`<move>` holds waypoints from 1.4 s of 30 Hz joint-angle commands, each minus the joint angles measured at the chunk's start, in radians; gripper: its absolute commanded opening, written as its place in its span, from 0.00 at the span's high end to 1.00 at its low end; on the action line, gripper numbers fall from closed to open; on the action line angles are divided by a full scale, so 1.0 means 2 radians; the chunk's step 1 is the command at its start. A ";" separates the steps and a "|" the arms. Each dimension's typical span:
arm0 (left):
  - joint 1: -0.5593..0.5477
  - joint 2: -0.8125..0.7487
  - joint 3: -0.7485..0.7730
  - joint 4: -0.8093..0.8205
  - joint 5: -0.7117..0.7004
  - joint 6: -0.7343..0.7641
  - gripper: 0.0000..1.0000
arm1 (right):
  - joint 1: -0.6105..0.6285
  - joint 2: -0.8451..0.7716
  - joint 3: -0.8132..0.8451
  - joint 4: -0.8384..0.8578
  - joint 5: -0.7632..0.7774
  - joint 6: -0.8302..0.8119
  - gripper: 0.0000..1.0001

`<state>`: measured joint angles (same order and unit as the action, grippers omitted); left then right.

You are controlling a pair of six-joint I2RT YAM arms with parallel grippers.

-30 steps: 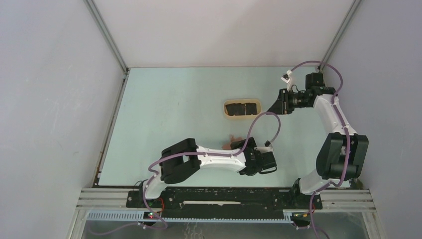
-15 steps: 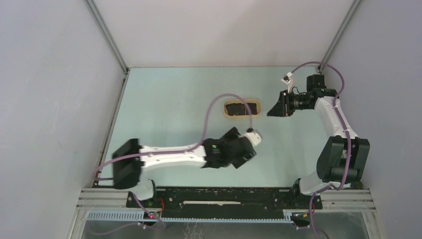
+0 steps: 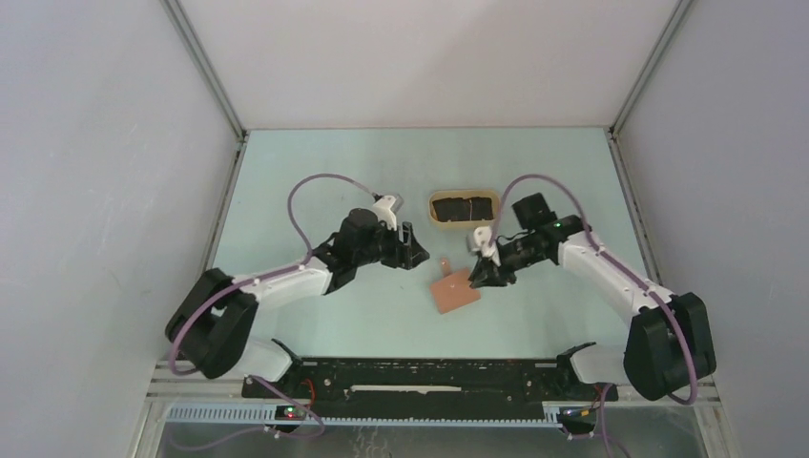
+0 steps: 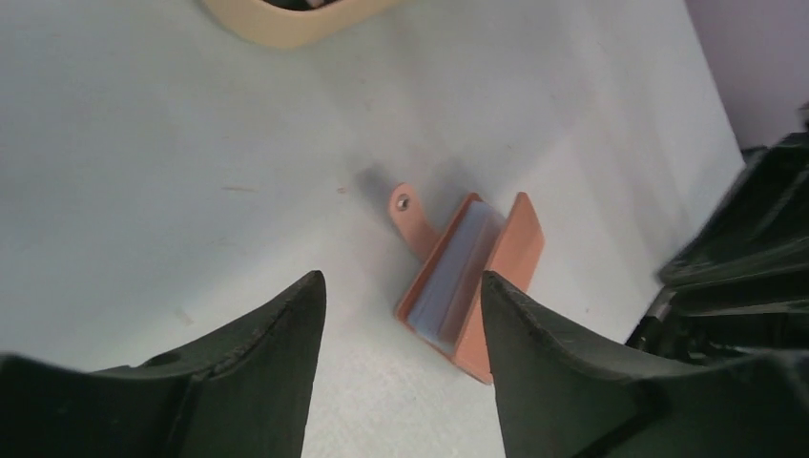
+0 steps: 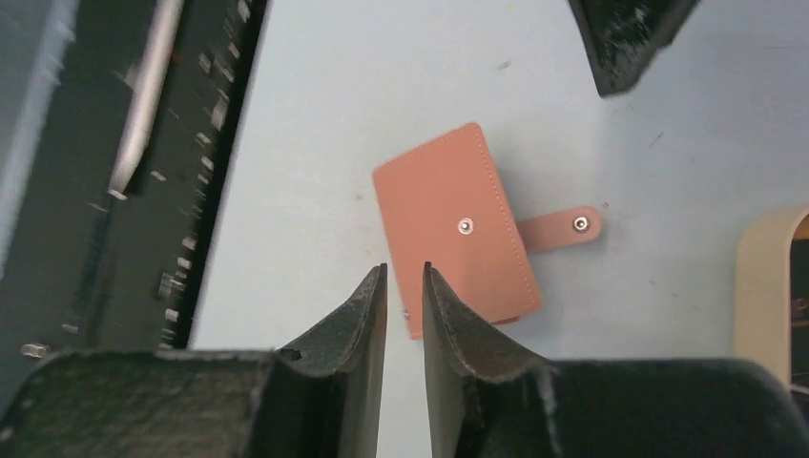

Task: Put the credit cards into the card holder
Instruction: Close the card holder at the center of the board.

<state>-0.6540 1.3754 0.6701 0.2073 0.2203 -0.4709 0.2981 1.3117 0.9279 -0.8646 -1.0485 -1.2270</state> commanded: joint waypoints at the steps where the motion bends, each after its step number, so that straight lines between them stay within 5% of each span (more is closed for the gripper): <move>1: 0.004 0.052 0.020 0.095 0.090 -0.039 0.39 | 0.081 -0.004 -0.027 0.163 0.163 -0.011 0.73; 10: 0.013 0.148 0.069 0.086 0.107 -0.073 0.54 | 0.124 0.064 -0.029 0.237 0.253 0.034 0.87; 22: 0.013 0.178 0.092 0.068 0.127 -0.071 0.65 | 0.136 0.101 -0.034 0.164 0.270 -0.047 0.91; 42: 0.012 0.247 0.160 0.028 0.123 -0.076 0.69 | 0.144 0.104 -0.035 0.146 0.267 -0.059 0.91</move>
<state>-0.6342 1.8668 0.9428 0.2726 0.4522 -0.6125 0.5713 1.5105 0.8650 -0.5442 -0.5056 -1.3273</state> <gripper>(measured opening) 0.306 0.090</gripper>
